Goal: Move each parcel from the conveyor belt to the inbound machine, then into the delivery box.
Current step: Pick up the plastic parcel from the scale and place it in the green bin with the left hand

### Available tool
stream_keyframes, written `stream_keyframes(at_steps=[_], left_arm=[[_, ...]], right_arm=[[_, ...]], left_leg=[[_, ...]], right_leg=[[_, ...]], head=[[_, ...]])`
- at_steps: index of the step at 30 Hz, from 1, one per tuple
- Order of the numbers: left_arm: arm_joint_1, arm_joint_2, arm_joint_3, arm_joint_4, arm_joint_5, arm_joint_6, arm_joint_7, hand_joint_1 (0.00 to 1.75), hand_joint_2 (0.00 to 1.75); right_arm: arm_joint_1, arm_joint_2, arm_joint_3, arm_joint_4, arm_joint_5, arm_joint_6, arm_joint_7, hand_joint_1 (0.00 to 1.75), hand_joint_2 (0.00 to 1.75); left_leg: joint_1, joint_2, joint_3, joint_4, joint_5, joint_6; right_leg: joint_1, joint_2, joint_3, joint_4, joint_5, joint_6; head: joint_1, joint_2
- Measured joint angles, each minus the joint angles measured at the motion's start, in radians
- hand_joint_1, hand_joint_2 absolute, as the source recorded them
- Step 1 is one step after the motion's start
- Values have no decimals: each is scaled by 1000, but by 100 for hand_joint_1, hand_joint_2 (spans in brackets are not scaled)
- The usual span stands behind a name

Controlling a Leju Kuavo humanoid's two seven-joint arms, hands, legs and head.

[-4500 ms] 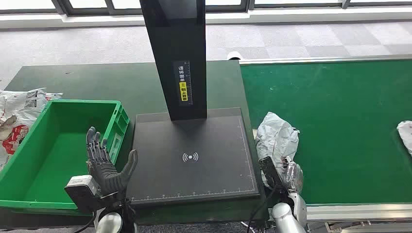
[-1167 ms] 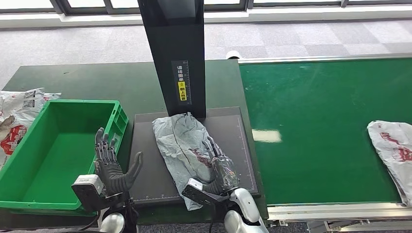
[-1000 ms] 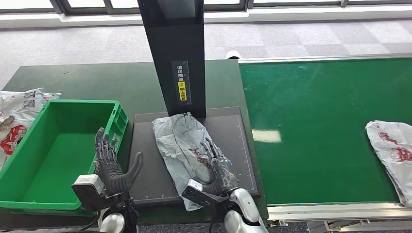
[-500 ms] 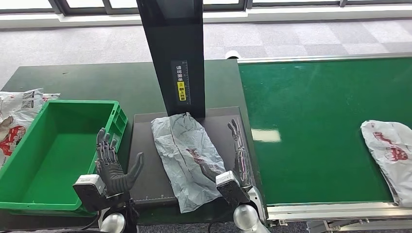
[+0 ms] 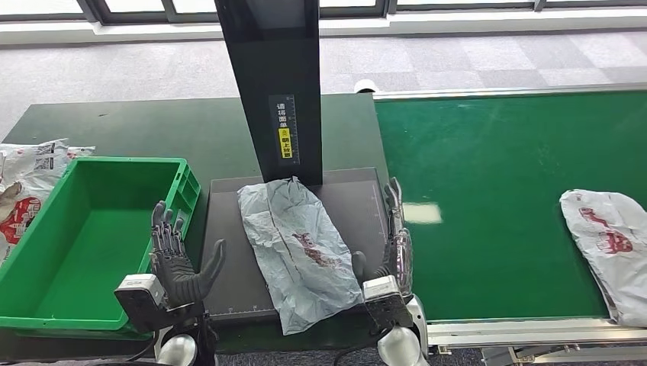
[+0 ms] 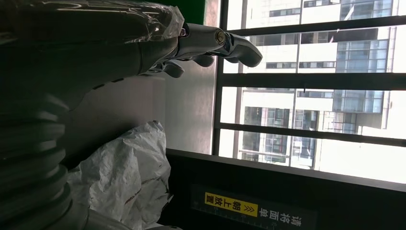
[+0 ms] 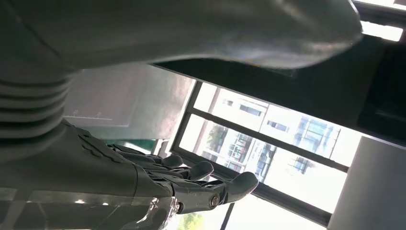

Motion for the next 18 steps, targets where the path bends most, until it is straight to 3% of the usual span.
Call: stream_keyframes(at_steps=[2,7,18], left_arm=[[0,0,0,1,0,0,0,0,175],[-3,0,0,16,6,0,0,0,175],[-7,0,0,39,10,0,0,0,175]], right_arm=[[7,-4,7,-22,-32,-35,0,0,175],[30,-32,58,-127,-99,-155,0,0,175],[51,-54,91,-214,-104,-163,0,0,175]], left_leg=[[0,0,0,0,0,0],[0,0,0,0,0,0],[0,0,0,0,-1,1]], right_leg=[[0,0,0,0,0,0],[0,0,0,0,0,0],[0,0,0,0,0,0]], head=[[0,0],[0,0],[0,0]])
